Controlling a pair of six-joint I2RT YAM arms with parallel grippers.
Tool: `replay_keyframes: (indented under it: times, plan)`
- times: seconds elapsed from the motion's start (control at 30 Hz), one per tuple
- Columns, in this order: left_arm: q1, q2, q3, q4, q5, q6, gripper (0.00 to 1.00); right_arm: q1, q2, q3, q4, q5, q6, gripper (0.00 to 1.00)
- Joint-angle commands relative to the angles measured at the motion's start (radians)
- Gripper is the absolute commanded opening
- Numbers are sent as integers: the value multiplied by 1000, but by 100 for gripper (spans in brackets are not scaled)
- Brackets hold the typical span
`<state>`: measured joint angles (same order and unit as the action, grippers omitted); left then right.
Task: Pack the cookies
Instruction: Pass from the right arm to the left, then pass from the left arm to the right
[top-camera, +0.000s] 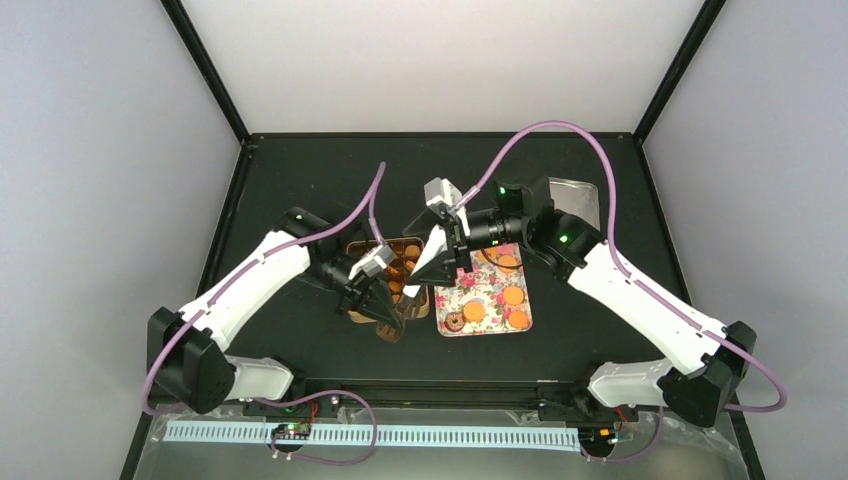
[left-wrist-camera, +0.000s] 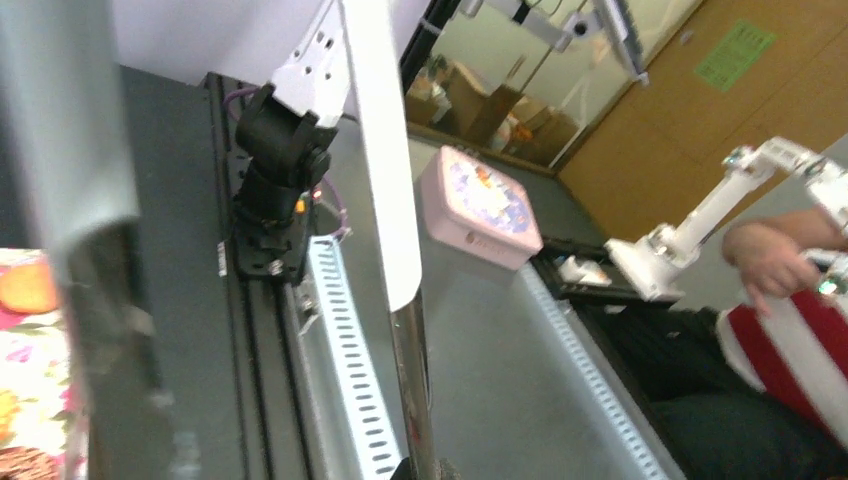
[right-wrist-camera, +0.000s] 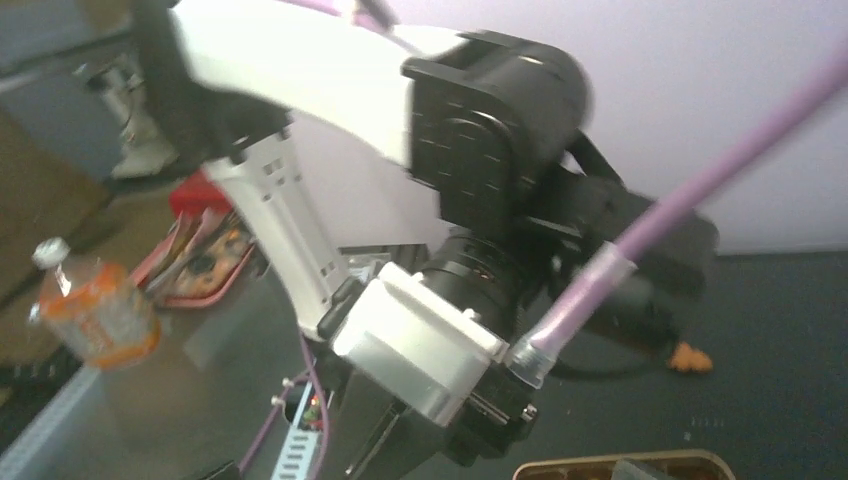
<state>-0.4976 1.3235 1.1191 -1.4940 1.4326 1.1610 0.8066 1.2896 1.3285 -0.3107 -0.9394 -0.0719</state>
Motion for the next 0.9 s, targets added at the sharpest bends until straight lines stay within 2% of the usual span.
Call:
replay_keyframes:
  times: [0.0,0.03,0.13,0.27,0.43,0.57,0.87]
  plan:
    - [5,-105,-11,462,-153,-409,1,-4,-54,-80,84,241,127,100]
    - [6,-153,-48,607,-226,-573,2,-10,-68,-103,111,273,161,100]
    - [6,-274,-151,883,-358,-746,2,-27,-125,-185,212,387,258,100]
    - [2,-264,-120,827,-423,-762,2,-56,-218,-295,326,473,370,100]
    - [3,-306,-151,846,-439,-757,2,-68,-214,-346,376,352,425,100]
    - [3,-318,-165,888,-429,-796,2,-68,-188,-407,494,195,480,100]
    - [1,-312,-167,902,-426,-805,2,-67,-123,-424,609,121,505,95]
